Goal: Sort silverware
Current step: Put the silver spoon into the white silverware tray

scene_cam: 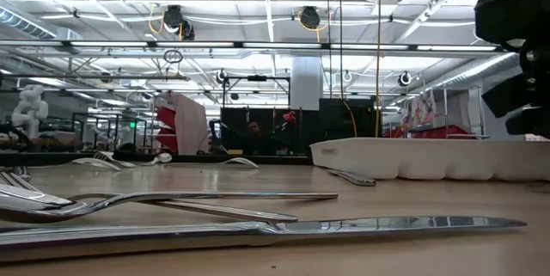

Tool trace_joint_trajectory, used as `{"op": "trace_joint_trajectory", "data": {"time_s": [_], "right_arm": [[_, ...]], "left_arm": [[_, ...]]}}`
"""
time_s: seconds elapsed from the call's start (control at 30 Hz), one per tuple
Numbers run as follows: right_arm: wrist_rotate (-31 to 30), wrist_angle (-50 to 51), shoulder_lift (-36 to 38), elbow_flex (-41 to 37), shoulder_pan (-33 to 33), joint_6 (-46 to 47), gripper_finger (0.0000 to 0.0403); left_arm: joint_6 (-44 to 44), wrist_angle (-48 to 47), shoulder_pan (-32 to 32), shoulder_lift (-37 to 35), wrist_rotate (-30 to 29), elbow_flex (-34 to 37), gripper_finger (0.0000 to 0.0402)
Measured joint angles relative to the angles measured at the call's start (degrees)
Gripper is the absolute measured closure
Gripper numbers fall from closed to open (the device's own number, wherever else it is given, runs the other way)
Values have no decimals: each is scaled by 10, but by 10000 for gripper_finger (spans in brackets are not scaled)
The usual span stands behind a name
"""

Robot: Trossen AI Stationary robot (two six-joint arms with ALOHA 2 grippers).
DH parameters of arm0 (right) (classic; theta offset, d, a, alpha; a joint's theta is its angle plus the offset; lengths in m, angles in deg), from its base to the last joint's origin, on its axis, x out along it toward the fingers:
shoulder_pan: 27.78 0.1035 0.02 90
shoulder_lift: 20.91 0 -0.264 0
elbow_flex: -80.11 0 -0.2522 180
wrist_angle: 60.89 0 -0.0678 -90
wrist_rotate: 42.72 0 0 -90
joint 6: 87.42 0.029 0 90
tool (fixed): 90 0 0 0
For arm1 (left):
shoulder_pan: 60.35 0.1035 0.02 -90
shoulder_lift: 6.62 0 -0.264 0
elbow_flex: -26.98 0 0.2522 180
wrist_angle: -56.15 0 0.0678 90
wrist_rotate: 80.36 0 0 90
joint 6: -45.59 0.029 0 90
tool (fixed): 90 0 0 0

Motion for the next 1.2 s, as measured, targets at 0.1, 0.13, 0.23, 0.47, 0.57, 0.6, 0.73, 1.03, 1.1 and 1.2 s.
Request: {"op": "trace_joint_trajectory", "data": {"time_s": [0.1,0.13,0.23,0.47,0.57,0.6,0.73,1.03,1.1,1.2], "right_arm": [[-4,1,-9,-3,0,3,299],[-5,1,-11,-3,0,0,312],[-7,4,-14,-3,-1,-3,362],[-2,3,-17,3,0,6,396],[-2,7,-20,23,0,6,400],[-4,10,-21,30,0,6,400],[-5,0,-20,66,1,6,402],[-17,10,-20,157,0,-12,403],[-40,8,-19,187,0,-24,403],[-118,9,-19,230,-1,-46,403]], "left_arm": [[0,0,0,0,0,0,369],[0,0,0,0,0,0,369],[0,0,0,0,0,0,369],[1,0,0,0,0,0,369],[2,0,0,0,0,0,369],[2,0,0,0,0,0,369],[2,0,0,0,0,0,369],[2,0,0,0,0,0,369],[2,2,0,0,0,0,369],[2,20,0,0,0,0,369]]}}
